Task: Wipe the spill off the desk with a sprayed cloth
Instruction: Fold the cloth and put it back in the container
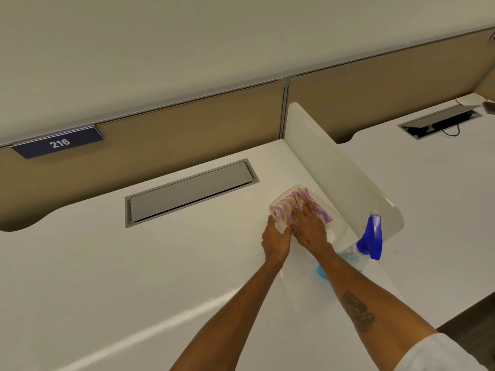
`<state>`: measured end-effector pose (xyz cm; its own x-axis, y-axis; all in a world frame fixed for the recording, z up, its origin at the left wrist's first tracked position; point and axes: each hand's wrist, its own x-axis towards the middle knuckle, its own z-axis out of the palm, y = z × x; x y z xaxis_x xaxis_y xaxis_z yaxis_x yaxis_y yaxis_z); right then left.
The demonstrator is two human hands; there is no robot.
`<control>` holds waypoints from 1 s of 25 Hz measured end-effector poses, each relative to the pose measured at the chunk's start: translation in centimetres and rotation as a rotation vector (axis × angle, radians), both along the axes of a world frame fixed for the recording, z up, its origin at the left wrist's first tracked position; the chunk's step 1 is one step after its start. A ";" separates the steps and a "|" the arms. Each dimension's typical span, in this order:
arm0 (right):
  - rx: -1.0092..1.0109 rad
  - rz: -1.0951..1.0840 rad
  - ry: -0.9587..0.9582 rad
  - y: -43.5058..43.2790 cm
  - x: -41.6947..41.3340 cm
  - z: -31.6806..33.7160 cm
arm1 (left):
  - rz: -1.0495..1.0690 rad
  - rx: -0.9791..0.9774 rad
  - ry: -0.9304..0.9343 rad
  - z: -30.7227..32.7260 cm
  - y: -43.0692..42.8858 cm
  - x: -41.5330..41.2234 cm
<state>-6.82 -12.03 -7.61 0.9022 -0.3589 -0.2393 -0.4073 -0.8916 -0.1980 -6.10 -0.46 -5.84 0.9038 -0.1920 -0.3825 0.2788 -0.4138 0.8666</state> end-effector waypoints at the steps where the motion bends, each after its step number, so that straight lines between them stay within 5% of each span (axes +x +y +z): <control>1: -0.010 -0.020 0.043 0.0 0.0 -0.1 | -0.012 -0.016 0.009 0.2 -0.1 0.1; 12: 0.019 -0.178 -0.010 0.0 -0.4 0.1 | -0.189 -0.074 0.028 1.1 0.0 0.5; 25: 0.144 -0.326 -0.363 4.3 -2.8 1.8 | -0.520 0.303 -0.100 -1.5 5.7 -2.6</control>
<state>-9.61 -7.72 -5.83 0.7830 -0.6221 0.0012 -0.5418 -0.6829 -0.4900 -8.71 5.22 -7.34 0.7553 -0.5136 -0.4071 -0.1026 -0.7062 0.7006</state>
